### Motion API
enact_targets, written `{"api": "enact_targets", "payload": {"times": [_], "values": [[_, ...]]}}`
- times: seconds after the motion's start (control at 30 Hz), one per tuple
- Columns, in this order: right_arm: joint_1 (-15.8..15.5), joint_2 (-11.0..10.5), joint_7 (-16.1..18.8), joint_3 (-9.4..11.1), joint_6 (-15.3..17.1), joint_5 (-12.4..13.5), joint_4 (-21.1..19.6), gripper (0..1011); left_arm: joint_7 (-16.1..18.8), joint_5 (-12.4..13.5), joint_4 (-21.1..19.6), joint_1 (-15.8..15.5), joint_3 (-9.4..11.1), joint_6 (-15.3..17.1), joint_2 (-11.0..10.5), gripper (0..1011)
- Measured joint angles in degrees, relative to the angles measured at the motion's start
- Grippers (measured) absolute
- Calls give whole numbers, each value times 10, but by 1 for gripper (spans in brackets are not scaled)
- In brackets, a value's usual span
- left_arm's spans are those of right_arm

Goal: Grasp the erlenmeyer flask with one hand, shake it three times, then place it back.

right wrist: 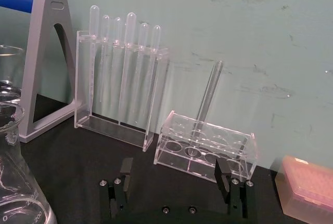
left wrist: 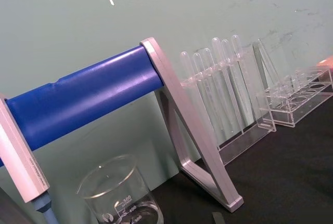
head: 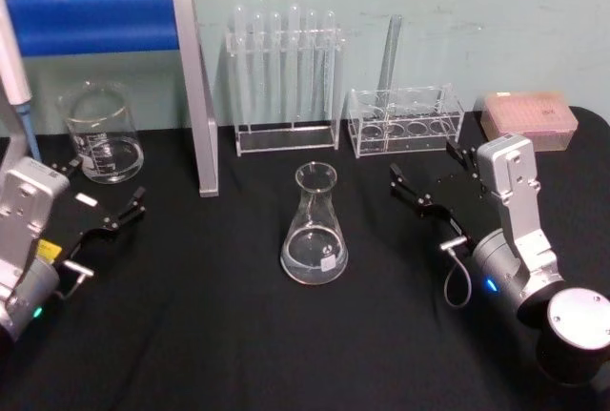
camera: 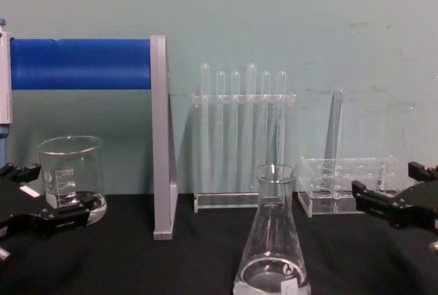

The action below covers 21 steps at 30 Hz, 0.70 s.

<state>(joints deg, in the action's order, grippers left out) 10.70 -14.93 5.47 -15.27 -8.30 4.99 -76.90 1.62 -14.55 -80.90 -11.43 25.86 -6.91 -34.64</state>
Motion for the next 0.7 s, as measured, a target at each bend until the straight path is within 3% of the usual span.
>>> {"api": "enact_targets", "payload": {"times": [0.7], "values": [[0,0,0,0,0,1,0,1000,0,0,0,0,0,0,0,1001]]}}
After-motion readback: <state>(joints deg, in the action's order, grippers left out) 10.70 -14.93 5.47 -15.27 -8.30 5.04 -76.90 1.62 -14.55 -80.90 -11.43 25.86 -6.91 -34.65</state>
